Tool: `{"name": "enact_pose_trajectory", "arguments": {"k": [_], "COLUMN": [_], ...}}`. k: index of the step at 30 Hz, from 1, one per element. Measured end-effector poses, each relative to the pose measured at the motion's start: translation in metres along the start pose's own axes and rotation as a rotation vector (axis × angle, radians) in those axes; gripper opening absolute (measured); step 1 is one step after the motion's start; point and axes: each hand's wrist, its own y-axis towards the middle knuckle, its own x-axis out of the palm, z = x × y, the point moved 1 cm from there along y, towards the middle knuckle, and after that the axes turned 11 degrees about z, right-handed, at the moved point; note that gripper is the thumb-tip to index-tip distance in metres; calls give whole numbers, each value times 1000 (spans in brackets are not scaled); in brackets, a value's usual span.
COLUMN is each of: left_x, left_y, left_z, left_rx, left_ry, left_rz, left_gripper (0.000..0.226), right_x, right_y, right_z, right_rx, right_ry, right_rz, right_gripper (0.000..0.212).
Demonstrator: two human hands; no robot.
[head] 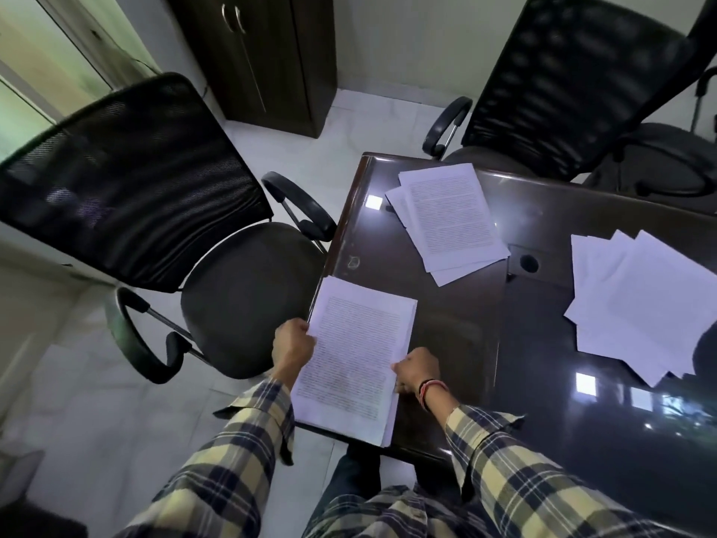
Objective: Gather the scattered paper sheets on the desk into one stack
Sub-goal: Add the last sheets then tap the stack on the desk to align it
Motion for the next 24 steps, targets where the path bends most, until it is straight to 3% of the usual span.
{"name": "enact_pose_trajectory", "arguments": {"k": [4,14,24], "left_x": [9,20,29], "left_y": [-4,1,-5], "left_z": [5,23,41], "left_rx": [42,-97,-258], "left_ry": [109,18,-47], "left_rz": [-32,-43,-22], "left_gripper": [12,24,33], "right_x": [2,9,15], "right_y": [5,-2,2], "right_z": [4,-12,-27], "right_rx": [-8,42,359], "right_ry": [-67,36,506], "right_rz": [127,60,78], "right_gripper": [10,25,39]}}
